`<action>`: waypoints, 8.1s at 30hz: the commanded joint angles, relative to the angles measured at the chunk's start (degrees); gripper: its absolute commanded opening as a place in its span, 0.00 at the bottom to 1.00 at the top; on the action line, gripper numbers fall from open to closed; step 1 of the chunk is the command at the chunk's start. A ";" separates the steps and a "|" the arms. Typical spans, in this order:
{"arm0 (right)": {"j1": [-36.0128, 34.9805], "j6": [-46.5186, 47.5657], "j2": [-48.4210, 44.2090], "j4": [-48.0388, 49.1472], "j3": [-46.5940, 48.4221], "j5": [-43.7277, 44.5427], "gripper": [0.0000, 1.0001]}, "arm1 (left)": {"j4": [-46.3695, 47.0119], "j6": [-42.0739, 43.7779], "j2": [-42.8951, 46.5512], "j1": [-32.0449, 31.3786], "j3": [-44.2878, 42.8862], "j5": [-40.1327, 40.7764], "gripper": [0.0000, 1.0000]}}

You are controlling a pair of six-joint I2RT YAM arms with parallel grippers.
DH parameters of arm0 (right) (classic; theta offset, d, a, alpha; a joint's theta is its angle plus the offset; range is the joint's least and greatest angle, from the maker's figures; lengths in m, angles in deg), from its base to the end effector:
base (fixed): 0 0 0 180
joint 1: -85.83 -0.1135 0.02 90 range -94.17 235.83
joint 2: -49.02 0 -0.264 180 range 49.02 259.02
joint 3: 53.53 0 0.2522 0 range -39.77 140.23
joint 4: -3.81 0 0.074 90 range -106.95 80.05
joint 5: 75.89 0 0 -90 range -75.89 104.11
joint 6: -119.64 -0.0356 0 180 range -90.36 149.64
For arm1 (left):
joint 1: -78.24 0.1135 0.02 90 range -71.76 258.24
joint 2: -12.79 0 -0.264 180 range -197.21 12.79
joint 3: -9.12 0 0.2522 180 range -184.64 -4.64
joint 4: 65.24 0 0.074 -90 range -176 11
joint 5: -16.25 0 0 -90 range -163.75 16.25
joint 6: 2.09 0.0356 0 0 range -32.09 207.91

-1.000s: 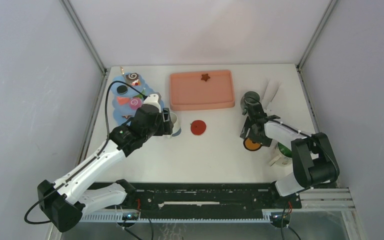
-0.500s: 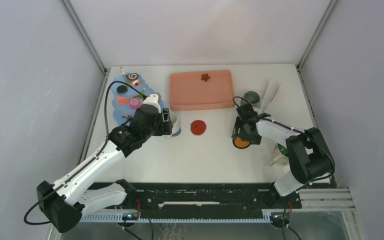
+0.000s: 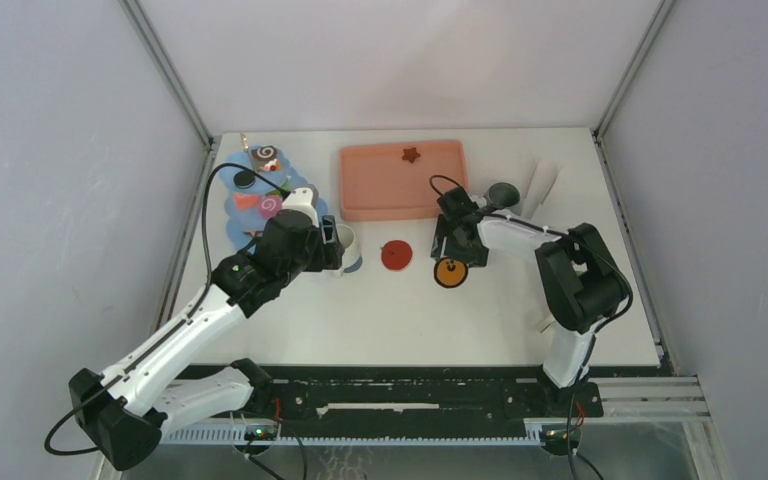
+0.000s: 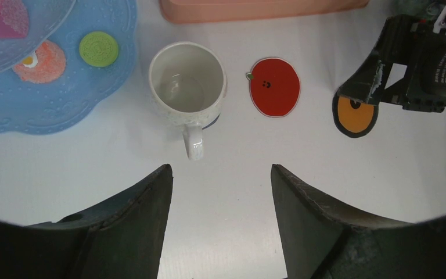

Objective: Serve the afternoon tea

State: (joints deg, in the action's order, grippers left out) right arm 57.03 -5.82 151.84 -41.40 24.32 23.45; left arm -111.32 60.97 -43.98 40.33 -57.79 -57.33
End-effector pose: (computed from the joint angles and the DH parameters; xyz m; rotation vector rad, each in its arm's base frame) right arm 0.3044 0.1608 0.1618 0.1998 2.7555 0.0656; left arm 0.1728 -0.1218 0.3153 0.0487 2.1873 -0.3312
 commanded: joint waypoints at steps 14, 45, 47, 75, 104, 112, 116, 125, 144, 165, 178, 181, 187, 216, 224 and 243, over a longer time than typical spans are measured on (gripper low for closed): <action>-13.93 -6.59 -15.29 -3.37 -8.39 10.12 0.70 | 1.03 1.64 1.02 -0.06 -3.60 -1.13 0.68; -10.45 -5.91 -4.91 4.47 -3.89 12.73 0.43 | 0.49 1.71 2.34 -0.06 -2.23 -2.20 0.68; -12.54 -5.04 -6.54 5.54 -2.62 12.68 0.43 | 0.46 1.67 2.39 -0.06 -2.14 -2.02 0.68; -5.62 -3.30 9.14 2.73 12.39 8.58 0.44 | -0.55 0.66 3.42 -0.06 -1.26 -1.62 0.67; 5.54 -26.37 -44.82 -40.87 -11.36 20.51 0.83 | 3.40 0.90 -1.63 -0.15 -3.02 -5.54 0.68; 12.39 -30.20 -46.13 -38.33 -17.40 18.37 0.89 | 3.35 2.08 -2.57 -0.15 -3.57 -6.60 0.68; 17.06 -27.03 -45.93 -32.30 -21.52 16.70 0.88 | 3.38 2.32 -2.77 -0.15 -3.64 -6.72 0.68; 17.48 -28.27 -44.62 -26.04 -25.75 20.85 0.50 | 3.68 2.05 -3.00 -0.15 -3.47 -6.93 0.68; -10.48 0.71 -48.89 -9.64 -9.21 20.48 0.00 | -1.31 2.20 2.51 3.64 -4.48 -1.38 0.68; -26.26 10.86 -11.72 12.72 8.02 21.17 0.00 | -3.55 -2.22 12.02 9.79 1.24 -0.39 0.68; -23.96 7.14 -5.54 13.50 7.09 18.33 0.00 | -2.67 -1.86 11.47 9.79 1.55 -1.20 0.68; -23.80 6.81 -5.10 12.87 6.90 18.01 0.00 | -2.42 -1.59 11.21 9.79 1.45 -1.38 0.68; -23.59 6.74 -4.70 13.10 6.74 17.54 0.00 | -1.79 -1.45 10.87 9.79 1.55 -1.86 0.68; -22.43 7.44 -11.69 9.30 6.74 13.05 0.67 | -0.28 0.63 9.32 11.63 1.78 -2.87 0.68; -19.17 7.47 -28.15 4.86 1.63 15.84 0.68 | -0.21 0.92 9.10 12.01 0.92 -2.14 0.68; 6.13 -9.88 -16.63 -1.51 1.59 19.03 0.71 | 0.37 0.79 7.50 12.16 0.10 -4.91 0.68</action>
State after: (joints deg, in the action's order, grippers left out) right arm 61.64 -11.57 129.66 -42.07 21.24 41.48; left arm -113.37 60.58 -36.84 52.02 -56.87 -61.15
